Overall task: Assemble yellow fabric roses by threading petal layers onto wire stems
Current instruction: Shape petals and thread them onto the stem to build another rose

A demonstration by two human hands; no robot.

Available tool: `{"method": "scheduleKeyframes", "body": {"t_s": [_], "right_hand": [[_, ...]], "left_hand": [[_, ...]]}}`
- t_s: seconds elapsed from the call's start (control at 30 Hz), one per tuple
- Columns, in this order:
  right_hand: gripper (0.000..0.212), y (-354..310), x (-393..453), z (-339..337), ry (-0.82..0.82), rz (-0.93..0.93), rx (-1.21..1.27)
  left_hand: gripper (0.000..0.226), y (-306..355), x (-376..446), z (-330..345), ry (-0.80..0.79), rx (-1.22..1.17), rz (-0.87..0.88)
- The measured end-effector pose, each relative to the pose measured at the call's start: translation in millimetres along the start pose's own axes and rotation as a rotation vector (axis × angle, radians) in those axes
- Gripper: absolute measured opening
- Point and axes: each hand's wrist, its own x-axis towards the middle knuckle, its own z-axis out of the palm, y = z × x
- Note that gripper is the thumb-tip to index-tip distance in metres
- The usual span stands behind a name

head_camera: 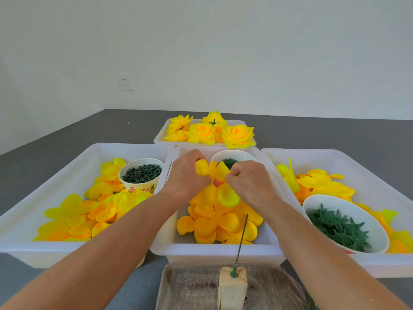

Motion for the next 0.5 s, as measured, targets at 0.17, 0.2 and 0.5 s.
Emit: {"method": "scheduleKeyframes", "body": {"t_s": [0.17,0.2,0.5], "right_hand": [[0.022,2.2,2.2,-3.2,0.008,0.058,0.094],[0.022,3.2,2.7,-3.1,0.014,0.076,0.122],[0.037,5.2,2.4,-10.5,-0.261,0.237,0.385]], "left_hand": [[0.029,-4.4,1.8,-3.7,0.044,-0.048,-0.077],[0.028,-4.7,2.6,-3.5,0.062,-0.090,-0.112],[0.024,-1.4,1.9,-10.3,0.210,-0.329,-0.228]]}}
